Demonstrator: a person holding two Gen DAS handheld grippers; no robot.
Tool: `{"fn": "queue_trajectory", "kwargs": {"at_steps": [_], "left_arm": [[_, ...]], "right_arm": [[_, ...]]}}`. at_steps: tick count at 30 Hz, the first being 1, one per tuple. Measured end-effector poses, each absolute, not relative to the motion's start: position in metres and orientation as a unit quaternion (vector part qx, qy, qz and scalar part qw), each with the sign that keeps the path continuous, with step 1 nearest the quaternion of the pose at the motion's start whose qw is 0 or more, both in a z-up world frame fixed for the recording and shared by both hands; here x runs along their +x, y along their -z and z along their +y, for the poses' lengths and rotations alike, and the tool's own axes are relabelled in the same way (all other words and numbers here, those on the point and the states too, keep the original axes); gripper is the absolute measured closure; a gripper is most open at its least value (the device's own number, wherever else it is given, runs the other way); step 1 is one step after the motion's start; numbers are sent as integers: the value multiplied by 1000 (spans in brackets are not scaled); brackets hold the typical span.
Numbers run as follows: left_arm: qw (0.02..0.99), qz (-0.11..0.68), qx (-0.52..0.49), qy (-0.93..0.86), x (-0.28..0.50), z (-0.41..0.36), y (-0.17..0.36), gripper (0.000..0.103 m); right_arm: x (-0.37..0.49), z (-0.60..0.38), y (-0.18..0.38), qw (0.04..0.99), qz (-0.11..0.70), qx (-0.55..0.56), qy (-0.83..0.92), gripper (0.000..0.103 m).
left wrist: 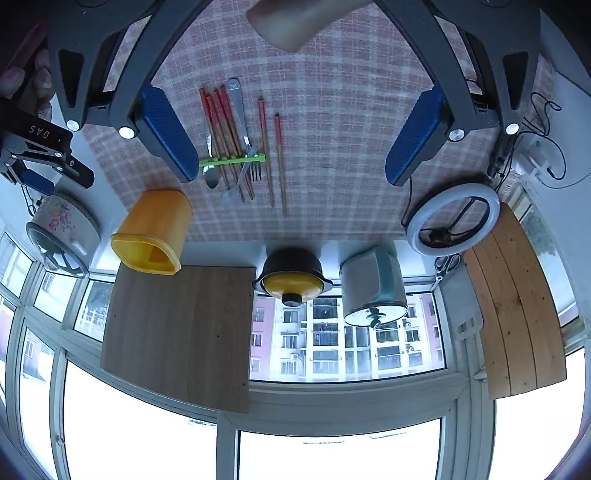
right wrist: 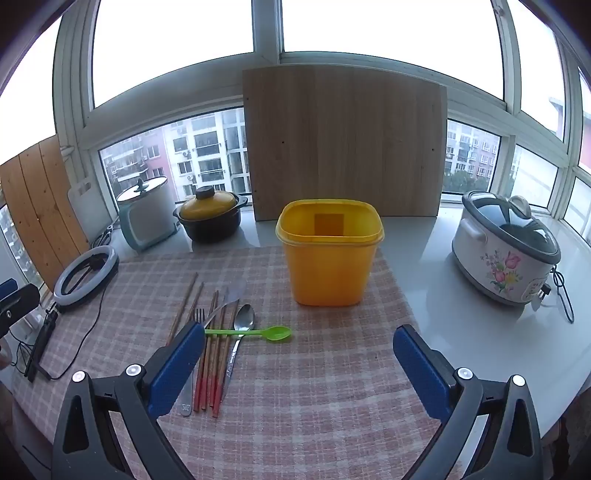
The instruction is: Organize utensils
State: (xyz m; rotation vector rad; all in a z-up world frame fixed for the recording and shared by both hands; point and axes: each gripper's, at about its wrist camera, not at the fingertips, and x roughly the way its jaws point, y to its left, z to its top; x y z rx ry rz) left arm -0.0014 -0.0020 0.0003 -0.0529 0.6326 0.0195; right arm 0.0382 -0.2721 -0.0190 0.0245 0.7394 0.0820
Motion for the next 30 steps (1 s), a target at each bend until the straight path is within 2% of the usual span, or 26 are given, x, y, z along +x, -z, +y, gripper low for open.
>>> {"fn": "queue_trajectory", "kwargs": {"at_steps": [30], "left_arm": [[949, 314, -32, -14, 4, 0, -5, 0]], "right_arm": [[43, -273, 26, 930, 365, 21, -41, 0]]}}
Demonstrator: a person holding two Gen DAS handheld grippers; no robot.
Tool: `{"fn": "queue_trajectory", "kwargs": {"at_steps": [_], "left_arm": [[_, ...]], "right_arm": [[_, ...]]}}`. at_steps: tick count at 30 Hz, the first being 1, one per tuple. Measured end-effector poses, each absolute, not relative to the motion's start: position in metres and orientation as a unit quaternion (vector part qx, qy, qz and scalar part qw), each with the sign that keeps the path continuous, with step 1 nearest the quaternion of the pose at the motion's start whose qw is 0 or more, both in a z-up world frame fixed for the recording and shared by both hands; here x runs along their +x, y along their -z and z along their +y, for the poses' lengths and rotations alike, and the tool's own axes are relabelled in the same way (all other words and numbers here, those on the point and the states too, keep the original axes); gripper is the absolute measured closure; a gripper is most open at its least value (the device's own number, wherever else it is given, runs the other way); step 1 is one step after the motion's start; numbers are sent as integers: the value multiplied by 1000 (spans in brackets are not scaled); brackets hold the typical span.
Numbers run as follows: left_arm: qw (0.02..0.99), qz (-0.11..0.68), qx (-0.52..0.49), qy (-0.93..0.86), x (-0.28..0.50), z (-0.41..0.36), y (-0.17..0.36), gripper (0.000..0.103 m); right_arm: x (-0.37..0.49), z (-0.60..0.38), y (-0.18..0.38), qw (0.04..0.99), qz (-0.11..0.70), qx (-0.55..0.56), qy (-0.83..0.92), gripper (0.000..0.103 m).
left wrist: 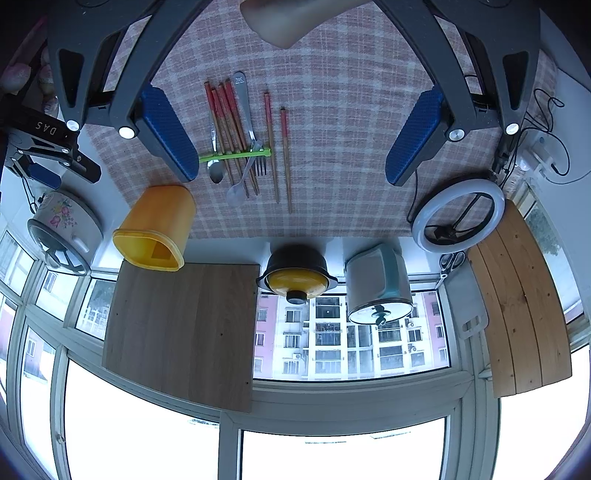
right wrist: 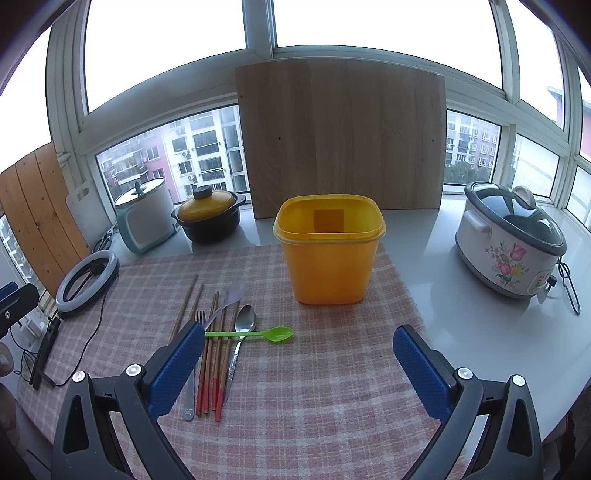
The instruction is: Organize utensils
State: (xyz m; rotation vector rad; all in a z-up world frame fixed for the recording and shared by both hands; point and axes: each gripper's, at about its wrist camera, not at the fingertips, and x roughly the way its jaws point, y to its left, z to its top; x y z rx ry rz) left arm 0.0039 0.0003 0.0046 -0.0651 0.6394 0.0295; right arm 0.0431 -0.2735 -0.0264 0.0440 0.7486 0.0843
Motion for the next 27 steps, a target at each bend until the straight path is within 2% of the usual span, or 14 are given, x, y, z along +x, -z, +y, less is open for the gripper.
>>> {"fn": "queue_trajectory", "kwargs": {"at_steps": [27], "left_arm": [[949, 313, -33, -15, 10, -3, -9, 0]], "right_arm": [[48, -273, 31, 927, 373, 24, -40, 0]]}}
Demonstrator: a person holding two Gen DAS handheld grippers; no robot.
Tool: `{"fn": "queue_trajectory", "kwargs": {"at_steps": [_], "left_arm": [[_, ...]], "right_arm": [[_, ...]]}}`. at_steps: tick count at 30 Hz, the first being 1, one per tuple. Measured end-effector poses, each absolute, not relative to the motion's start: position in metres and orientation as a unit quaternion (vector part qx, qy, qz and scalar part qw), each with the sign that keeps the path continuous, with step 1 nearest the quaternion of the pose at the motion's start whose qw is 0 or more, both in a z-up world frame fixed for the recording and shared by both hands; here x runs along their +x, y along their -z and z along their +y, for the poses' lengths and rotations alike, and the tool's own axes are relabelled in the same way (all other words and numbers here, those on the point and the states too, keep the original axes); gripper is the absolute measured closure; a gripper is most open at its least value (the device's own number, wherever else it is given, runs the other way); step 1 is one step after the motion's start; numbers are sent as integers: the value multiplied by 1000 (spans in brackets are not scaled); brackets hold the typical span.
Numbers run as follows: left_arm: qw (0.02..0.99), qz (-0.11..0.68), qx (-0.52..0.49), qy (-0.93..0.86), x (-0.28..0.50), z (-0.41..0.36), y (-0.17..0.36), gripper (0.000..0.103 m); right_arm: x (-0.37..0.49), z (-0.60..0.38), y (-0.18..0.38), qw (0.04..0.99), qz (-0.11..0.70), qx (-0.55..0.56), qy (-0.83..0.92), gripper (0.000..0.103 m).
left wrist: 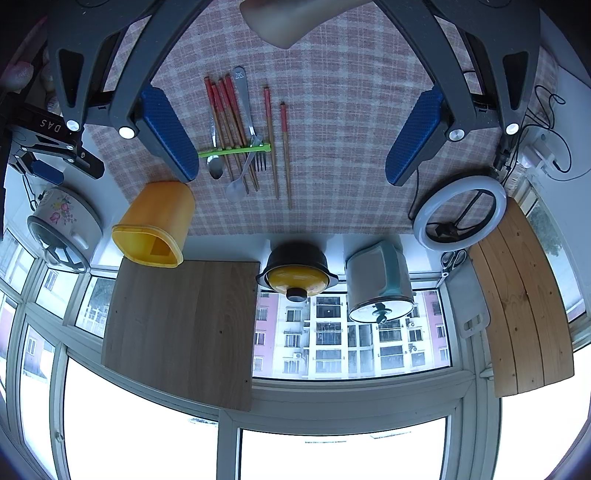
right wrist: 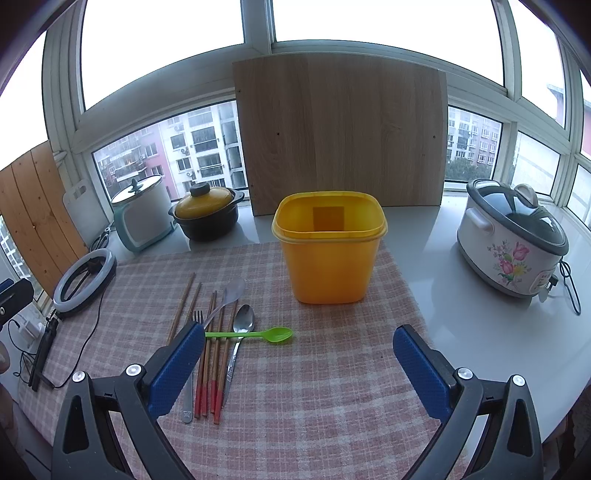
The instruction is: Organize utensils
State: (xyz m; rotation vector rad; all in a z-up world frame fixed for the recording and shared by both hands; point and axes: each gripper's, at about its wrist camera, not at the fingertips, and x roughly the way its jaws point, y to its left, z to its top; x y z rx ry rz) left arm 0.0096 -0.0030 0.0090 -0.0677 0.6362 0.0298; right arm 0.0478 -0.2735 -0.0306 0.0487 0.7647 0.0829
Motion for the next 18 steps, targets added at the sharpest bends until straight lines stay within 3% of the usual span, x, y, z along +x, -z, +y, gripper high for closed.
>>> {"fn": "queue_trajectory", "kwargs": {"at_steps": [18], "left_arm": [[949, 312, -34, -14, 10, -3, -8, 0]], "right_arm": [[48, -272, 35, 924, 379, 24, -40, 0]]}}
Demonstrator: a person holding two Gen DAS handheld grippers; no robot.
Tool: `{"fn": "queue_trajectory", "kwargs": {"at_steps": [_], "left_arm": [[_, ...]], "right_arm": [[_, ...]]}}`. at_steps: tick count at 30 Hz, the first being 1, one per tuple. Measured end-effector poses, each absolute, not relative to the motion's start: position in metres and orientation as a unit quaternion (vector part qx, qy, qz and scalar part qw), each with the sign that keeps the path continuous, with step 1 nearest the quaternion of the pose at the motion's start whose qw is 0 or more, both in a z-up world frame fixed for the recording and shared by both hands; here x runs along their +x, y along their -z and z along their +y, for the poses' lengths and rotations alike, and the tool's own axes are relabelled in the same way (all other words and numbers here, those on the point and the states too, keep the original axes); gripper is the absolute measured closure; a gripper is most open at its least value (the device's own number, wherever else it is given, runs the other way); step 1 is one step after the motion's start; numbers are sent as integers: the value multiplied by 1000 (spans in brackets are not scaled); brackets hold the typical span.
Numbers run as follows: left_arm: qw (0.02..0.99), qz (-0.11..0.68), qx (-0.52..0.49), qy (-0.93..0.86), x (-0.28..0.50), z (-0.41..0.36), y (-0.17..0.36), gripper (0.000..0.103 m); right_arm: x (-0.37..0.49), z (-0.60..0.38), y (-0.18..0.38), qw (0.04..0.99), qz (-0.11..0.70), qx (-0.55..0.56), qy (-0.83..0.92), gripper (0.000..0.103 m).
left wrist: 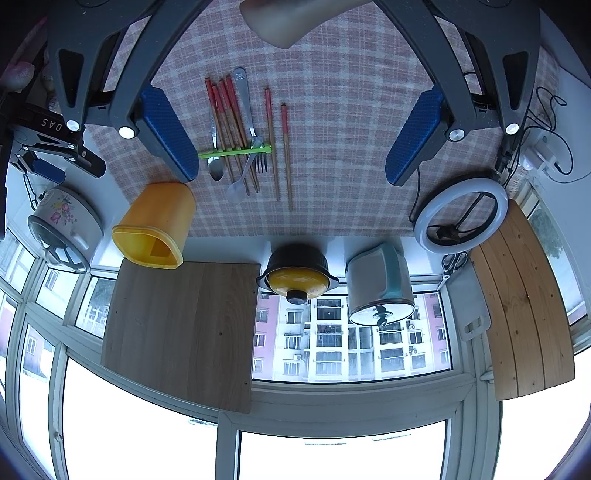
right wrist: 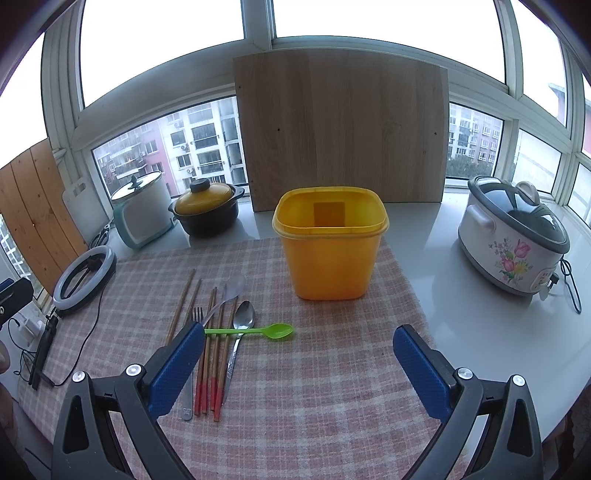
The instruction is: Organize utensils
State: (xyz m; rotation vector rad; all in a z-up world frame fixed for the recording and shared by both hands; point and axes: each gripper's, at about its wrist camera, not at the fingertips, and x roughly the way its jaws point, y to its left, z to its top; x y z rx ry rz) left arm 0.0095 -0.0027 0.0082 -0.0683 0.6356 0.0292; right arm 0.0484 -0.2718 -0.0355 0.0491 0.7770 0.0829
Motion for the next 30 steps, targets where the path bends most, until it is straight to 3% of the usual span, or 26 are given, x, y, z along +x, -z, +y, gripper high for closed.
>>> {"fn": "queue_trajectory", "kwargs": {"at_steps": [16, 30], "left_arm": [[947, 319, -35, -14, 18, -14, -12, 0], [936, 348, -37, -35, 32, 24, 28, 0]], "right_arm": [[54, -273, 40, 918, 395, 31, -34, 1], [67, -298, 61, 896, 434, 87, -31, 7]]}}
